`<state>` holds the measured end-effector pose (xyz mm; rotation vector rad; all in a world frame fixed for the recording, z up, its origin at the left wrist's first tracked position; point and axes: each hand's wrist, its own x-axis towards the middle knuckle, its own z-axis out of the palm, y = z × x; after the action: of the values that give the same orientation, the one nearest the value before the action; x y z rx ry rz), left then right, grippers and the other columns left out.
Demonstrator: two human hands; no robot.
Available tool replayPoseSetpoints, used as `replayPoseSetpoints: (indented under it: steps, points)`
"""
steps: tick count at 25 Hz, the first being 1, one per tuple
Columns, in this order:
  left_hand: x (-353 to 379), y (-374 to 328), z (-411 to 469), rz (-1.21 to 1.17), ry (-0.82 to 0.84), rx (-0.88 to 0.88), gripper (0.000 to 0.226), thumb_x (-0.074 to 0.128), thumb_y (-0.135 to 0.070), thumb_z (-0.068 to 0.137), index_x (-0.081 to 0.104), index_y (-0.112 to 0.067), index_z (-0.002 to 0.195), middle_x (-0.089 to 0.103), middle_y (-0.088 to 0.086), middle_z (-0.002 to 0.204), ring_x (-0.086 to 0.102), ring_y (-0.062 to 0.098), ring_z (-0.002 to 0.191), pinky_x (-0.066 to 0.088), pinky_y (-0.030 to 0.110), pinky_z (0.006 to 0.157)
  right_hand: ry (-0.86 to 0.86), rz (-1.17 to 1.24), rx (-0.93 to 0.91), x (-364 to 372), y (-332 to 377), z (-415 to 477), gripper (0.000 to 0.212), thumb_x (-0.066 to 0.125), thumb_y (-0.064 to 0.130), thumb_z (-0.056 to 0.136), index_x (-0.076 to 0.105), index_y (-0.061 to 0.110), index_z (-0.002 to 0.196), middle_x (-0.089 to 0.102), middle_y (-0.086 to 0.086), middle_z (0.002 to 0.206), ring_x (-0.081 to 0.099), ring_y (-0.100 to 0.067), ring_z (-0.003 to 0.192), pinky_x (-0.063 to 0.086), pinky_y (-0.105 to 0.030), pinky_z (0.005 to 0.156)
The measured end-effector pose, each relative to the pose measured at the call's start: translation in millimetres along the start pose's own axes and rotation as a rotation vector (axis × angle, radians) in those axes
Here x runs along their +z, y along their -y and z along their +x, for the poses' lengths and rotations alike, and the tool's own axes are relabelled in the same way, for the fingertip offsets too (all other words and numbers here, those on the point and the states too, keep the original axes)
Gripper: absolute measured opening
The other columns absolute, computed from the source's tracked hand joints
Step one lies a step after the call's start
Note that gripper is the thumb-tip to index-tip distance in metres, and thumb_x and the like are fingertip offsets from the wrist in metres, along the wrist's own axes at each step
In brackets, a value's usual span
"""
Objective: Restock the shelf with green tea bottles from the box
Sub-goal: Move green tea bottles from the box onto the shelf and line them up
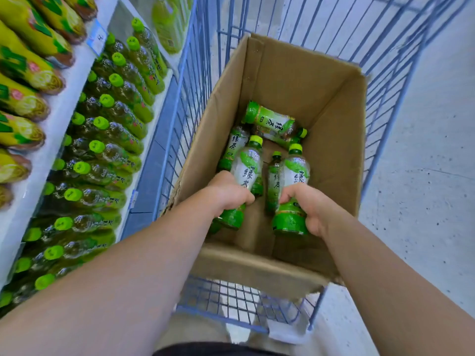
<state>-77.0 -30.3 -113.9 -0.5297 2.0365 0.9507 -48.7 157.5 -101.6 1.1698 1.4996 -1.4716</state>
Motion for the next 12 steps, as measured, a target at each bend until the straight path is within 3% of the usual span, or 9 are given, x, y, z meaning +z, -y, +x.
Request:
replayPoseSetpoints:
  steps: [3,7,12]
  points:
    - [-17,-3,-40,-0.055,0.007,0.081,0.051,0.082,-0.032,0.057,0.054,-0.021,0.099,0.066,0.005,0.098,0.066,0.024,0.088,0.059,0.042,0.081,0.040,-0.018,-0.082,-8,1,-42,0.039,0.072,0.004,0.067,0.066,0.002,0.106,0.069,-0.017,0.075,0.068,-0.030,0.056,0.059,-0.042,0.059]
    - [-38,-6,-86,-0.112,-0.013,0.214,0.049,0.081,-0.031,0.060,0.051,-0.028,0.099,0.065,0.001,0.098,0.064,0.018,0.087,0.050,0.033,0.065,-0.007,-0.023,-0.212,-15,0,-100,0.037,0.078,0.008,0.073,0.067,0.008,0.109,0.073,-0.020,0.090,0.073,-0.034,0.071,0.062,-0.048,0.064]
    - [-67,-6,-142,-0.089,-0.045,0.348,0.047,0.083,-0.027,0.064,0.050,-0.029,0.097,0.065,-0.003,0.094,0.065,0.014,0.081,0.050,0.032,0.061,-0.102,-0.073,-0.335,-15,-2,-170,0.029,0.080,0.008,0.073,0.069,0.009,0.099,0.075,-0.015,0.086,0.075,-0.032,0.074,0.064,-0.049,0.067]
